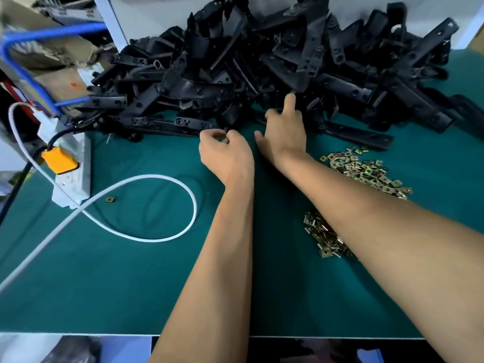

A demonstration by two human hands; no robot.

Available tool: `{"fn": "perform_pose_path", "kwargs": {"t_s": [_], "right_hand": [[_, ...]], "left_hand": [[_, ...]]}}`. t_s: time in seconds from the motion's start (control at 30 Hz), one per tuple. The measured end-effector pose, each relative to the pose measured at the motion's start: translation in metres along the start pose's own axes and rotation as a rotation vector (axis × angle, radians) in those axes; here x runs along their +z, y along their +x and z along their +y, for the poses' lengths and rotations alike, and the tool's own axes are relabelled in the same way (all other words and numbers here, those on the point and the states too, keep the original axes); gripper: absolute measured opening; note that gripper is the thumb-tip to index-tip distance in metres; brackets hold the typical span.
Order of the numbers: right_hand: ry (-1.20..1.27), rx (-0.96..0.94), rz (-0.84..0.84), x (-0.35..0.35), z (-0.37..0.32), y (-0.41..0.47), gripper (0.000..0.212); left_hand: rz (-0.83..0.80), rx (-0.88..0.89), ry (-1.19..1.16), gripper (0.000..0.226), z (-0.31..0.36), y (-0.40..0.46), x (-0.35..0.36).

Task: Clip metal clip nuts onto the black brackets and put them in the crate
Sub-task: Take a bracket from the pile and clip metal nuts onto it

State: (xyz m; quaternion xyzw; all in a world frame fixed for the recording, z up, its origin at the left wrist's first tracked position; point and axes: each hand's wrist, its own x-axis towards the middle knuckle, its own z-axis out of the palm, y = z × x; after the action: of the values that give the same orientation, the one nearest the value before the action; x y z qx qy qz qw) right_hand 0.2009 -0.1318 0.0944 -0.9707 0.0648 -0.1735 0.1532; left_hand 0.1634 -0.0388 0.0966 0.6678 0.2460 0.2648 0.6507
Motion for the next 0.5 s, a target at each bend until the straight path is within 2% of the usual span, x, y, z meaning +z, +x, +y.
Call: {"fn": "perform_pose_path", "kwargs": {"t_s": [0.1,0.2,0.33,0.4,0.5], "right_hand": [[0.108,-0.024,-0.013,-0.01,0.006,0.001,0.018],[0.184,0.011,0.002,-0.026,0.019,-0.001,0.016],[0.349,-0.022,0.106,-0.048,0.04,-0.019,0.019],[0.438,-0.015,0.132,-0.054,0.049,-0.03,0.02],[0.471,0.037,0.165,-0.057,0.062,-0.033,0.014]], "left_hand": [[-0.068,-0.01,0.028,0.007,-0.001,0.001,0.001],[-0.148,-0.041,0.011,0.005,-0.001,0.0,0.003],[-0.27,-0.038,0.056,0.01,-0.001,-0.007,0.008],[-0.356,0.107,0.202,0.021,-0.001,-0.01,0.011],[-0.594,0.398,0.447,0.044,-0.002,-0.021,0.017]]}}
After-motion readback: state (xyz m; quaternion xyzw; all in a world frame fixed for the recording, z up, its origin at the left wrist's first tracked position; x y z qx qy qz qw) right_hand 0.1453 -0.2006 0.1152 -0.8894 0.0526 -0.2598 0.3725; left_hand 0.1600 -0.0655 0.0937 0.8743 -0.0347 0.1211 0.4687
